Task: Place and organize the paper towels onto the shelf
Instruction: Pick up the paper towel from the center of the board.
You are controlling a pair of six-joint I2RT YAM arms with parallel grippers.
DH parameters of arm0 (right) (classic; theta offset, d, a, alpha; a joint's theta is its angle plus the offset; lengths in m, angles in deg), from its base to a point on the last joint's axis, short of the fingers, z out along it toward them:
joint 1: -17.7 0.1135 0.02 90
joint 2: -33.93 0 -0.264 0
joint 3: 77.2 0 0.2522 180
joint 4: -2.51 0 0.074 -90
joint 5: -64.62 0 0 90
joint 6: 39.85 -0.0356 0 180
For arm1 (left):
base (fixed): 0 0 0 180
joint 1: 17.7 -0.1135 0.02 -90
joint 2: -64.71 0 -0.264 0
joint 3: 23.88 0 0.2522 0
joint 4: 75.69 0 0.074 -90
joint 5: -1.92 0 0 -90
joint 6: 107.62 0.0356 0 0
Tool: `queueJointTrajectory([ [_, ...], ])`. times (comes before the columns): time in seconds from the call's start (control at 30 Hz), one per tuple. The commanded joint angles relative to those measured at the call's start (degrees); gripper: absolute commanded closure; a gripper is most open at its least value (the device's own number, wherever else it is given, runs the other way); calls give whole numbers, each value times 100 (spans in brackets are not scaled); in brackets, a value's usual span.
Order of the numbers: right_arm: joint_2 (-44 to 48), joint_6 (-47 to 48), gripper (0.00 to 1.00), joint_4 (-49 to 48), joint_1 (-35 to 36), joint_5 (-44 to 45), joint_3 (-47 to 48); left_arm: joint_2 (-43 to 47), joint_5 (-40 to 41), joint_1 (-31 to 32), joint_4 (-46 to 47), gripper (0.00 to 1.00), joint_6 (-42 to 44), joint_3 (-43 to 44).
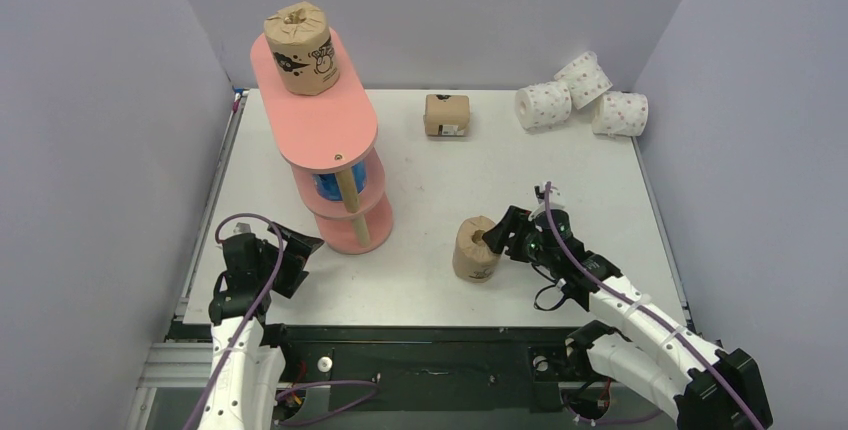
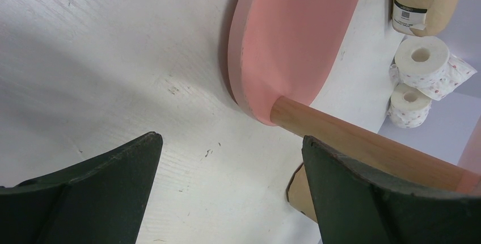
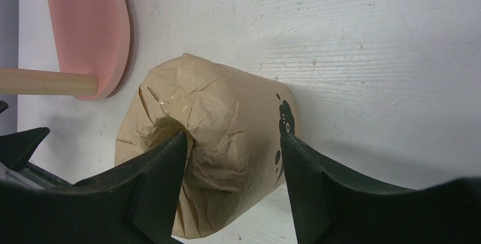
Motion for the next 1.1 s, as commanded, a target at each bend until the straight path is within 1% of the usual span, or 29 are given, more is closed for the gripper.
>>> queueJointTrajectory([
  [0.0,-27,35,42,-163,41,160,192,83,-75,-45,82,7,42,129],
  [0.63,-296,-20,50,-232,147,125,167,199,-100,-46,24,7,39,61],
  [0.9,-397,27,60,-136,193,140,237,205,-114,-49,24,7,31,50],
  [1.07,-113,133,64,182,192,289,537,216,-112,-50,-3,7,46,78],
])
